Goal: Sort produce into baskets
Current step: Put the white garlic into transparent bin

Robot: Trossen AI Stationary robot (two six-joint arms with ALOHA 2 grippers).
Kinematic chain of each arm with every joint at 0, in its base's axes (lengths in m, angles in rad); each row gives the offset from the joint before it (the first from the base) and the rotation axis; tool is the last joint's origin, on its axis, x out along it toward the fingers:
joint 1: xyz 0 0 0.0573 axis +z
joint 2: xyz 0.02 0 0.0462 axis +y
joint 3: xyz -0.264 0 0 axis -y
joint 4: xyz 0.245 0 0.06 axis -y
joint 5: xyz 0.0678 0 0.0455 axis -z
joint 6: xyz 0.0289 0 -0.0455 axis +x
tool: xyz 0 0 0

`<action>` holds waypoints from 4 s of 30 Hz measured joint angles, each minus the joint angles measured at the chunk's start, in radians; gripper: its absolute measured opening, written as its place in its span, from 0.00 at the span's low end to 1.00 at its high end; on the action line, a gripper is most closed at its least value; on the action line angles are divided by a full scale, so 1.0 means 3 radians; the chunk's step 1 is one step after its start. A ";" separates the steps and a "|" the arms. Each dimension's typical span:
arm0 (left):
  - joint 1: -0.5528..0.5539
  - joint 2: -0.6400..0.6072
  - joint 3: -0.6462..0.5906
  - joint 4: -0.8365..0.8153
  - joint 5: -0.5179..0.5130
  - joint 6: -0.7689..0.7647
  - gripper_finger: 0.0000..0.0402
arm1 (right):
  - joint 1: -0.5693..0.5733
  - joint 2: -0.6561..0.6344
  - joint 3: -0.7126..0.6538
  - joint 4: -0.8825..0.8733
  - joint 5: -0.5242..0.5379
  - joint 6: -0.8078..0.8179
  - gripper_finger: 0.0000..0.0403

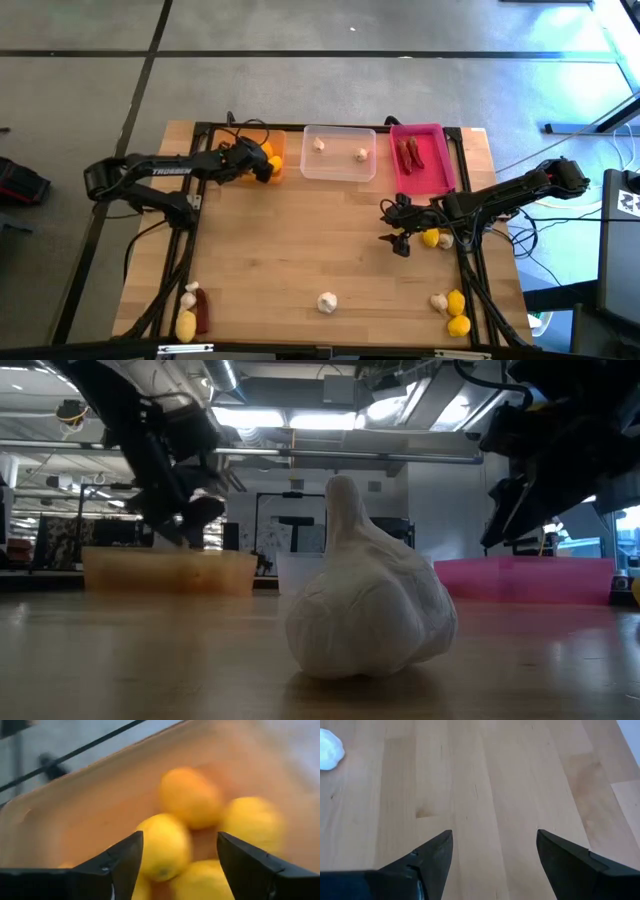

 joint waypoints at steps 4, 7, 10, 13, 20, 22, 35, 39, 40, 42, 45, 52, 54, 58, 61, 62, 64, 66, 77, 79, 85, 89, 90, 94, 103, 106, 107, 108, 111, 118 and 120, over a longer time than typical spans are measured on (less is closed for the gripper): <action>-0.0110 -0.0143 0.0220 0.0004 0.0529 0.0152 0.62 | 0.0000 0.0000 0.0000 0.0046 0.0000 -0.0056 0.70; -0.0249 -0.0275 0.0405 0.0020 0.0710 0.0210 0.62 | 0.0000 0.0000 0.0000 0.0045 0.0000 -0.0070 0.70; -0.0469 -0.0363 0.0559 0.0018 0.0840 0.0301 0.62 | 0.0000 0.0000 0.0000 0.0043 0.0000 -0.0074 0.70; -0.0750 -0.0396 0.0681 0.0034 0.1104 0.0457 0.62 | 0.0000 0.0000 0.0000 0.0045 0.0000 -0.0081 0.70; -0.1405 -0.0322 0.0730 0.0268 0.1333 0.0483 0.63 | 0.0000 0.0000 0.0001 0.0148 0.0000 -0.0165 0.70; -0.1570 -0.0261 0.0731 0.0288 0.1334 0.0414 0.63 | 0.0000 0.0000 0.0001 0.0147 0.0000 -0.0167 0.70; -0.2386 0.0608 0.0731 0.1342 0.1377 0.0481 0.63 | 0.0000 0.0000 0.0001 0.0128 -0.0036 -0.0164 0.70; -0.2612 0.0951 0.0731 0.1871 0.1378 0.0615 0.63 | 0.0000 0.0000 0.0001 0.0122 -0.0037 -0.0164 0.70; -0.2658 0.1037 0.0731 0.1998 0.1379 0.0614 0.63 | 0.0000 0.0000 0.0001 0.0122 -0.0037 -0.0164 0.70; -0.2733 0.1200 0.0731 0.2247 0.1379 0.0556 0.63 | 0.0000 0.0000 0.0001 0.0122 -0.0037 -0.0164 0.70; -0.2834 0.1437 0.0731 0.2574 0.1376 0.0419 0.63 | 0.0000 0.0000 0.0001 0.0122 -0.0037 -0.0163 0.70; -0.3031 0.1923 0.0761 0.3157 0.1377 0.0146 0.63 | 0.0000 0.0000 0.0001 0.0090 -0.0038 -0.0202 0.70; -0.3069 0.2032 0.0827 0.3157 0.1377 0.0141 0.62 | 0.0001 0.0000 0.0001 0.0091 -0.0038 -0.0249 0.70; -0.3131 0.2202 0.0942 0.3166 0.1377 0.0202 0.59 | 0.0000 0.0000 0.0001 0.0092 -0.0034 -0.0259 0.70; -0.3170 0.2271 0.0977 0.3150 0.1377 0.0247 0.55 | 0.0000 0.0000 0.0001 0.0096 -0.0010 -0.0284 0.70; -0.3176 0.2281 0.0978 0.3153 0.1377 0.0249 0.54 | 0.0000 0.0000 0.0001 0.0094 -0.0009 -0.0293 0.70; -0.3193 0.2289 0.0982 0.3149 0.1378 0.0184 0.52 | 0.0000 0.0000 0.0001 0.0096 -0.0010 -0.0293 0.70; -0.3214 0.2290 0.0983 0.3120 0.1387 0.0151 0.51 | 0.0000 0.0000 0.0001 0.0095 -0.0011 -0.0260 0.70; -0.3231 0.2292 0.0982 0.3106 0.1392 0.0180 0.42 | 0.0000 0.0000 0.0001 0.0094 -0.0011 -0.0246 0.70; -0.3232 0.2292 0.0983 0.3099 0.1355 0.0154 0.38 | 0.0001 0.0000 0.0001 0.0094 -0.0011 -0.0244 0.70; -0.3231 0.2292 0.0982 0.3073 0.1315 0.0129 0.26 | 0.0000 0.0000 0.0001 0.0094 -0.0011 -0.0244 0.70; -0.3229 0.2292 0.0982 0.3075 0.1315 0.0221 0.19 | 0.0000 0.0000 0.0001 0.0094 -0.0011 -0.0244 0.70; -0.3229 0.2292 0.0982 0.3074 0.1314 0.0245 0.17 | 0.0000 0.0000 0.0001 0.0094 -0.0013 -0.0244 0.70; -0.3227 0.2292 0.0982 0.3076 0.1312 0.0306 0.08 | 0.0000 0.0000 0.0001 0.0094 -0.0012 -0.0244 0.70; -0.3221 0.2284 0.0982 0.3086 0.1310 0.0349 0.02 | 0.0000 0.0000 0.0001 0.0093 -0.0013 -0.0244 0.70; -0.3166 0.2229 0.0980 0.3075 0.1311 0.0365 0.01 | 0.0000 0.0000 0.0001 0.0093 -0.0014 -0.0244 0.70; -0.3136 0.2205 0.0980 0.3077 0.1311 0.0363 0.01 | 0.0001 0.0000 0.0001 0.0092 -0.0014 -0.0244 0.70; -0.3111 0.2166 0.0980 0.3072 0.1310 0.0351 0.01 | 0.0000 0.0000 0.0001 0.0094 -0.0014 -0.0244 0.70; -0.3043 0.2025 0.0979 0.3046 0.1305 0.0367 0.01 | 0.0001 0.0000 0.0003 0.0100 -0.0014 -0.0244 0.70; -0.2859 0.1626 0.0979 0.3052 0.1298 0.0692 0.02 | 0.0000 0.0000 0.0003 0.0101 -0.0018 -0.0244 0.70; -0.2791 0.1522 0.0979 0.3053 0.1296 0.0779 0.02 | 0.0001 0.0000 0.0003 0.0101 -0.0025 -0.0244 0.70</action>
